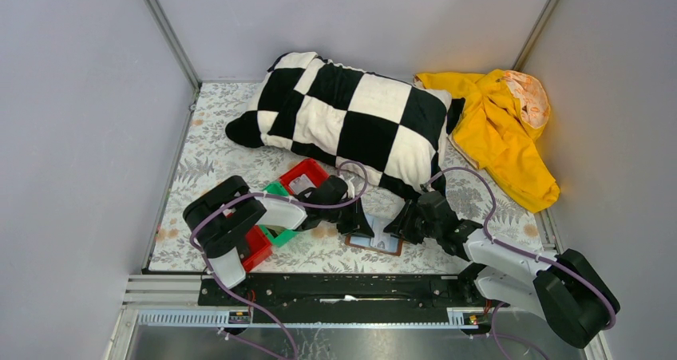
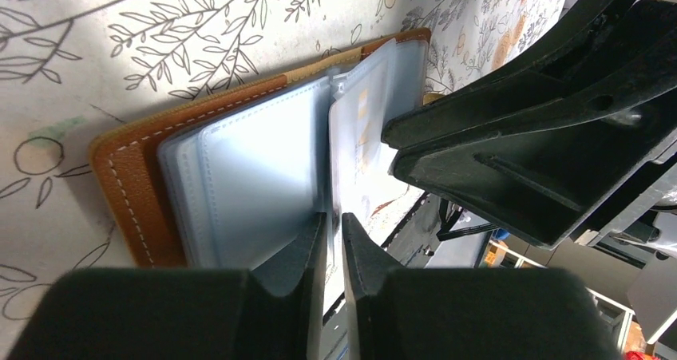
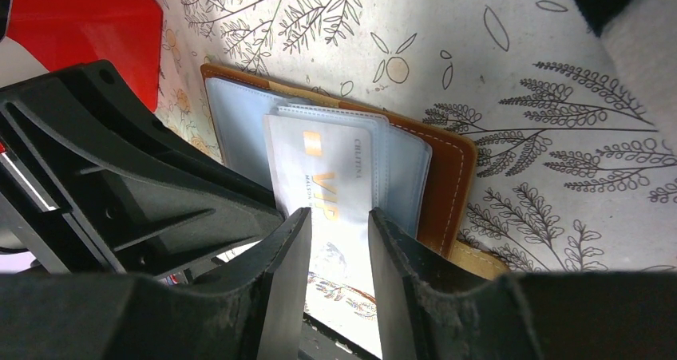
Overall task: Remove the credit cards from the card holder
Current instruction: Remove the credit card from the card holder.
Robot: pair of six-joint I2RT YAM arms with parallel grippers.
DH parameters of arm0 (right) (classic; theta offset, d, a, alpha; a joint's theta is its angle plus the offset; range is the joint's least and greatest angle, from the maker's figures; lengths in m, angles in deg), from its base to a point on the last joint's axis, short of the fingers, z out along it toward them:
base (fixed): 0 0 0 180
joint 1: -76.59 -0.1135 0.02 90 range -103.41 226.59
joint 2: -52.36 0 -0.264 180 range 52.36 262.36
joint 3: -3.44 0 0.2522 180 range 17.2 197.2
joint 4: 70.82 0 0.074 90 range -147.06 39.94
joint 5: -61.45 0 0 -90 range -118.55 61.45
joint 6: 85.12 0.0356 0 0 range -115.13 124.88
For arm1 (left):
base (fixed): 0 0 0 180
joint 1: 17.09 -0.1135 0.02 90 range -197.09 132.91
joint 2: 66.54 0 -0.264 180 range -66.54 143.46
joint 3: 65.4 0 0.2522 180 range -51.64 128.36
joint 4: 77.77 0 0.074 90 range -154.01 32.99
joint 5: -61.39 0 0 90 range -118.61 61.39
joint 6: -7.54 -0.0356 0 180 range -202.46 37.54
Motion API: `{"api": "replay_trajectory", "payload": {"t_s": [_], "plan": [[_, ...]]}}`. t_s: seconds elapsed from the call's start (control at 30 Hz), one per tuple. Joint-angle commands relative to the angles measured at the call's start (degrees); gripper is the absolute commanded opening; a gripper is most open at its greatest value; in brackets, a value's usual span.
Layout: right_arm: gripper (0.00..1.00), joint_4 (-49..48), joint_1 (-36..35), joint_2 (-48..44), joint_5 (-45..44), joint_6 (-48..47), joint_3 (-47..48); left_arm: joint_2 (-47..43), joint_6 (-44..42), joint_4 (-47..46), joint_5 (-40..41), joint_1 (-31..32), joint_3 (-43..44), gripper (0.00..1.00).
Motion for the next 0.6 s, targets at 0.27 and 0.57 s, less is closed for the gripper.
{"api": "replay_trajectory", "payload": {"t_s": [0.27, 0.57], "plan": [[0.41, 8.8, 0.2, 2.0, -4.3, -2.0, -1.3, -2.5, -1.0, 0.1, 1.9, -0.5, -0.2, 0.00], [0.40, 8.7, 0.2, 4.1, -4.6, -1.9, -1.3, -7.6, -5.1, 8.9, 5.8, -0.5, 2.0, 0.00]]}}
